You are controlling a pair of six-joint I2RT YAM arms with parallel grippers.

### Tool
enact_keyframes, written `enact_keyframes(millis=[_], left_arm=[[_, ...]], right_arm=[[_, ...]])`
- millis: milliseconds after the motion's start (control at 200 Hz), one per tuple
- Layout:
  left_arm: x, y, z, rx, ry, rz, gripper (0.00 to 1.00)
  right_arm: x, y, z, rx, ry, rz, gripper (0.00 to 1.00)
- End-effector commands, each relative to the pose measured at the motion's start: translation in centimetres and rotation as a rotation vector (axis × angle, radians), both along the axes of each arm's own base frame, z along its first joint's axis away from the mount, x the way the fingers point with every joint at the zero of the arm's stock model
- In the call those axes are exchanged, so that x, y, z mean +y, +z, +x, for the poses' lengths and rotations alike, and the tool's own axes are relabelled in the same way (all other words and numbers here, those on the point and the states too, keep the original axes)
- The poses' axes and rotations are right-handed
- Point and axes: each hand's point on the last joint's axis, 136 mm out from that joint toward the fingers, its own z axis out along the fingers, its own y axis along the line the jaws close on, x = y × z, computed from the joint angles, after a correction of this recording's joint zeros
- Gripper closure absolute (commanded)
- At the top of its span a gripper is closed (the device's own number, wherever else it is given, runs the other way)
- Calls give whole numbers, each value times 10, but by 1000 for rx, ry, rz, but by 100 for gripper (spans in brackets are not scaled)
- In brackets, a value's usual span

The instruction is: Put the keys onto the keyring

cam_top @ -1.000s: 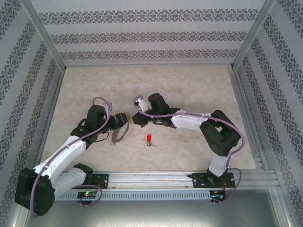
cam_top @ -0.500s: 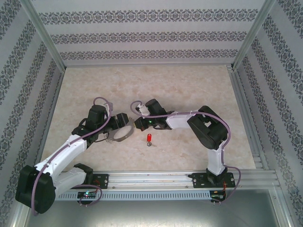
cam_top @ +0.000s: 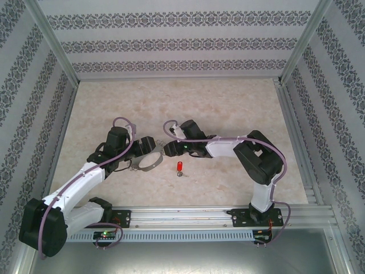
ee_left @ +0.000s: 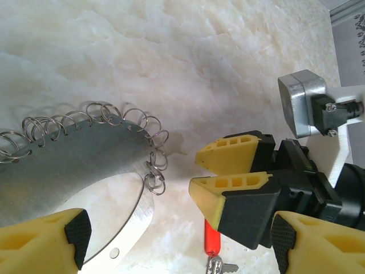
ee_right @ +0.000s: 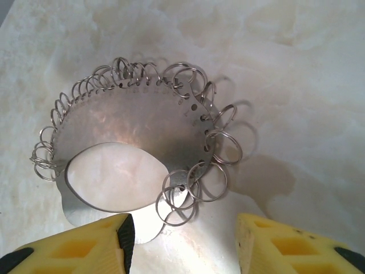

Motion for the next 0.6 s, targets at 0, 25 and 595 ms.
enact_keyframes(millis=[0, 25, 595], left_arm=[[0, 8, 4, -38, -2, 12, 15], [0, 8, 3, -38, -3, 13, 15], [1, 7, 4, -35, 10, 13, 12]], right_arm=[[5, 4, -7, 1, 5, 8, 50], [7, 4, -8, 3, 10, 10, 50], [43, 6, -25, 21, 105, 22, 53]])
